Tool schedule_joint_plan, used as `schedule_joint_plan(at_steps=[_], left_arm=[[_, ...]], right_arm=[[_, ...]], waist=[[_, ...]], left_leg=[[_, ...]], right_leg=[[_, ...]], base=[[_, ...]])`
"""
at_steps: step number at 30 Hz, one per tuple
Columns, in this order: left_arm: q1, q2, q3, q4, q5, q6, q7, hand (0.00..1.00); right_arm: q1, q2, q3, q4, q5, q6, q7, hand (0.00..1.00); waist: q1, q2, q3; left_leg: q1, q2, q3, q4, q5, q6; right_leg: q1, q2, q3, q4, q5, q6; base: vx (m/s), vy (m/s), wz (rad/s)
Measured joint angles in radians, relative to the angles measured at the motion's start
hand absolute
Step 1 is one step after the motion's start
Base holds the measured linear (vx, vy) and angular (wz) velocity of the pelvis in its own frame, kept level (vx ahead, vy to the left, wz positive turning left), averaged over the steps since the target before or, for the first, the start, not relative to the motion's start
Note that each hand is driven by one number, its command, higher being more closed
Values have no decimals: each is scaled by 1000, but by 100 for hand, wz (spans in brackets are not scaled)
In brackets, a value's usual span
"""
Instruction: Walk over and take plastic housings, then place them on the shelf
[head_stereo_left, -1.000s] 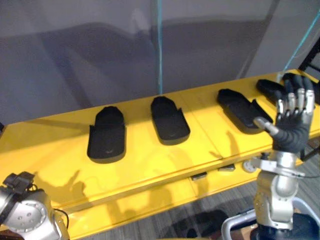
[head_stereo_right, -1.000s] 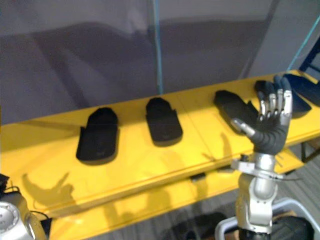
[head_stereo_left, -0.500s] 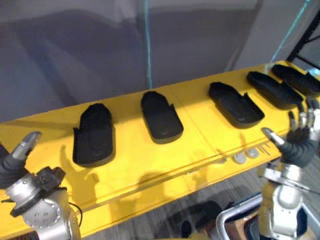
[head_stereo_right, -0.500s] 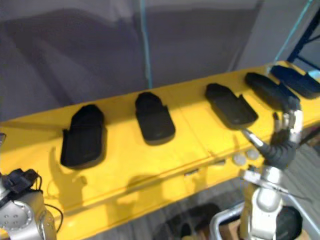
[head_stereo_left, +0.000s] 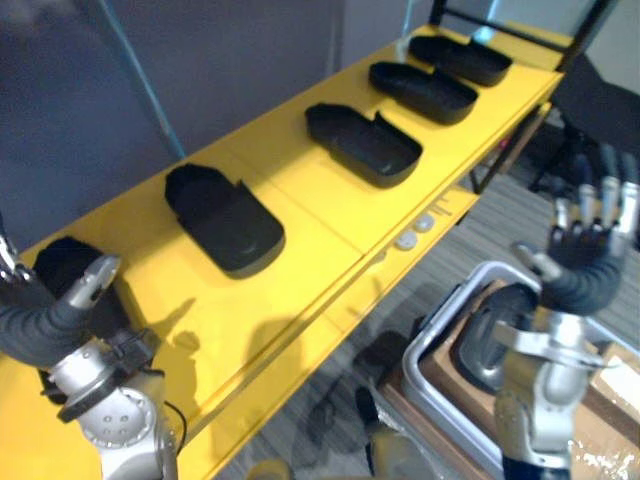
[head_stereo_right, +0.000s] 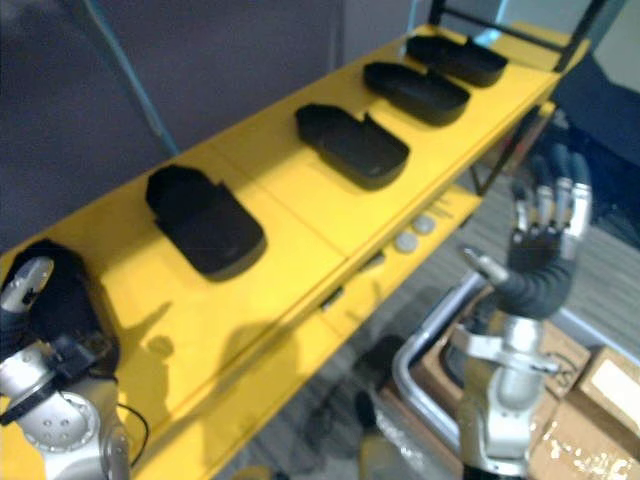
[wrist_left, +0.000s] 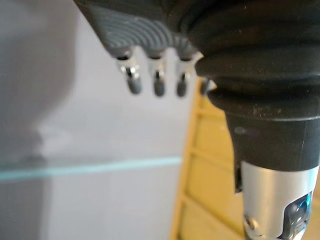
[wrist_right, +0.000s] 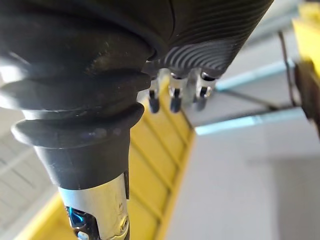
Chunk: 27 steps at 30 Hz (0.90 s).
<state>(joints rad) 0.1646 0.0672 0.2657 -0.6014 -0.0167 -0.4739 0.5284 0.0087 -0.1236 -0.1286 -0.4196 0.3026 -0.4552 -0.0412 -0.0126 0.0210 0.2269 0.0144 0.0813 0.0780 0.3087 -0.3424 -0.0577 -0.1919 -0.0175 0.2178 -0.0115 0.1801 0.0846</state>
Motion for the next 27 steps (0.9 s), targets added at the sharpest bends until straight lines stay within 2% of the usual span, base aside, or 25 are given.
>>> schedule_joint_plan(at_steps=[4,6,8,9,10,12,13,15,17,19,20,21,22,23,24,26,27], left_arm=[[-26,4,-1,-7,37,-30,45,0],[-93,2,-9,-6,37,-45,65,0],[-158,2,-30,-7,87,-49,106,0],[-180,2,-55,-8,120,-49,127,0],[-182,2,-67,-12,142,-49,135,0],[-178,4,-92,-37,155,-50,128,0],[-179,6,-102,-60,155,-52,121,0],[-180,14,-123,-83,152,-57,95,0],[-186,58,-184,-85,91,-73,2,0],[-185,64,-218,-83,57,-88,-33,0],[-187,65,-241,-83,61,-93,-31,0],[-201,62,-247,-71,65,-91,-24,0],[-205,62,-247,-66,65,-90,-20,0],[-215,63,-236,-52,67,-87,-17,0],[-241,68,-229,-30,73,-67,-8,0],[-244,70,-203,-21,64,-42,-10,0],[-243,69,-185,-10,59,-31,-12,0]], right_arm=[[-108,-2,5,36,-2,-10,-20,0],[-222,-2,15,104,-4,-21,-50,0],[-275,-1,33,110,-39,-32,-88,0],[-268,-1,52,109,-68,-39,-102,0],[-256,-1,68,103,-85,-40,-114,0],[-222,-3,70,55,-95,-48,-137,0],[-190,-3,66,20,-104,-51,-156,0],[-130,-3,50,-12,-112,-51,-178,0],[-30,8,21,-41,-110,-48,-208,0],[26,21,19,-43,-110,-47,-209,0],[66,34,20,-46,-112,-40,-198,0],[91,38,15,-50,-110,-37,-187,0],[100,39,12,-50,-107,-35,-177,0],[118,38,-1,-53,-98,-31,-158,0],[125,38,-37,-48,-79,-31,-133,0],[125,38,-62,-41,-80,-29,-126,0],[128,38,-66,-39,-82,-29,-114,0]], waist=[[-1,-1,43],[7,-1,107],[16,6,179],[28,1,203],[33,0,204],[32,0,204],[30,0,203],[31,2,200],[26,-1,191],[19,5,165],[15,2,136],[1,-1,130],[-4,-2,129],[-22,4,113],[-54,6,106],[-66,15,85],[-66,19,59]], left_leg=[[-55,-15,-23,32,0,0],[-121,-10,-34,111,-17,3],[-177,-4,-46,212,-43,-3],[-190,-4,-45,266,-63,-11],[-193,-3,-48,309,-96,-9],[-200,-3,-55,391,-141,-11],[-205,-3,-65,445,-165,-12],[-207,-2,-68,490,-178,-10],[-156,2,-32,468,-181,-5],[-110,16,24,411,-186,7],[-75,20,84,357,-183,24],[-18,15,160,298,-165,54],[13,15,203,255,-145,69],[53,14,286,166,-96,95],[98,-3,341,90,-55,114],[123,-6,416,24,-17,124],[125,-4,471,-7,1,129]], right_leg=[[-34,-20,-21,8,1,-1],[-100,-23,-28,82,-20,5],[-179,-18,-51,247,-95,12],[-220,-18,-57,372,-161,13],[-249,-19,-65,468,-223,11],[-267,-31,-84,596,-303,17],[-268,-34,-92,654,-336,22],[-259,-33,-107,678,-345,24],[-214,-28,-98,628,-305,35],[-188,-8,-86,555,-230,25],[-182,2,-90,485,-149,6],[-155,1,-140,402,-47,-21],[-134,4,-166,329,27,-35],[-98,-6,-228,260,80,-47],[-100,-48,-332,415,-48,-105],[-92,-101,-417,582,-183,-117],[-68,-149,-463,661,-252,-121]], base=[[-25,27,19],[-75,13,17],[-113,-24,29],[-46,-29,30],[-9,-24,30],[58,12,39],[69,40,38],[35,62,8],[5,140,-37],[-41,173,-100],[-77,184,-173],[-105,174,-182],[-193,139,-183],[-243,114,-161],[-275,152,-142],[-209,136,-122],[-180,88,-155]])
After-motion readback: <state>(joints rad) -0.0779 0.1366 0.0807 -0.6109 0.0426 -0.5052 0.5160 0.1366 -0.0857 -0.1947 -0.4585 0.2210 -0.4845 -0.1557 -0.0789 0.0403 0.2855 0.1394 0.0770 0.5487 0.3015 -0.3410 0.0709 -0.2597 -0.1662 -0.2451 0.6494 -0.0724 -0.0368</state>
